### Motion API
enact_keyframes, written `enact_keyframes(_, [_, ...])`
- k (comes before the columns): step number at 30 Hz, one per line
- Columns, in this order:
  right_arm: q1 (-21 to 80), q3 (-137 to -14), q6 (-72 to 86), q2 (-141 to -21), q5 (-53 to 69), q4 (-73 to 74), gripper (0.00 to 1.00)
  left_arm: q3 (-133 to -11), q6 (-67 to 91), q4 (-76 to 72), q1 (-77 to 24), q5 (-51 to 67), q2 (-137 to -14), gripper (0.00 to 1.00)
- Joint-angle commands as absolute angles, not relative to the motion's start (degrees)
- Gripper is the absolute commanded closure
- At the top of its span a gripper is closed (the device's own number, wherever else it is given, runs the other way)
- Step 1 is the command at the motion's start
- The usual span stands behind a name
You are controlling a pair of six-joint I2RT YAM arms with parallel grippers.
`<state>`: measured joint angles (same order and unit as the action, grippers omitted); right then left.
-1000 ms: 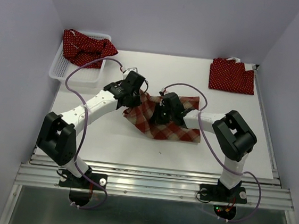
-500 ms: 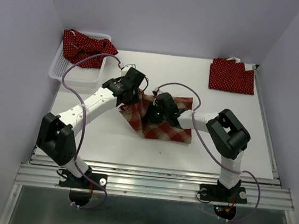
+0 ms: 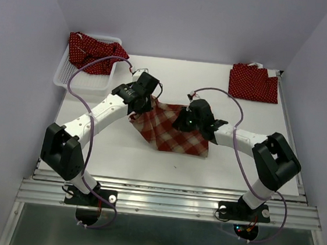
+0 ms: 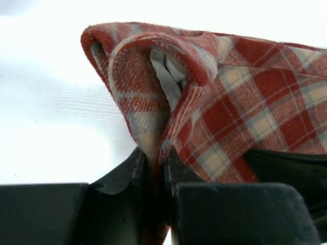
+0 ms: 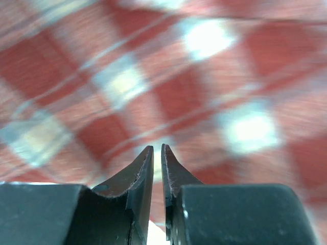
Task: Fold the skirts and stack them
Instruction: Fold the skirt
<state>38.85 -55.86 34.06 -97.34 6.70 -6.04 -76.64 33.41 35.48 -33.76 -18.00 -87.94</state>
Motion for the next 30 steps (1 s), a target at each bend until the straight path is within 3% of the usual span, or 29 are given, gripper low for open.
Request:
enact_keyframes(1, [34.8,-52.1,30.8,-92.7,1.7,-2.7,0.83,-80.2,32.4,35.6,-34.2,-19.3,-87.8,1.00])
enact_keyframes(8, [28.6,-48.2,28.0,-90.9,2.5,-0.3,0.84,-81.6,32.4,35.4,-35.6,-19.0,-88.7,1.00])
enact_keyframes(23, [28.0,-47.6,27.4,-100.8,3.4,2.5,0.90,-90.0,36.1,35.4,-42.4,-17.1,-96.3,1.00])
enact_keyframes(30, [27.5,-46.7,28.1,-99.7,3.6,1.9,0.91,-93.5,38.4,32.3,-45.8,-13.7,-101.5,1.00])
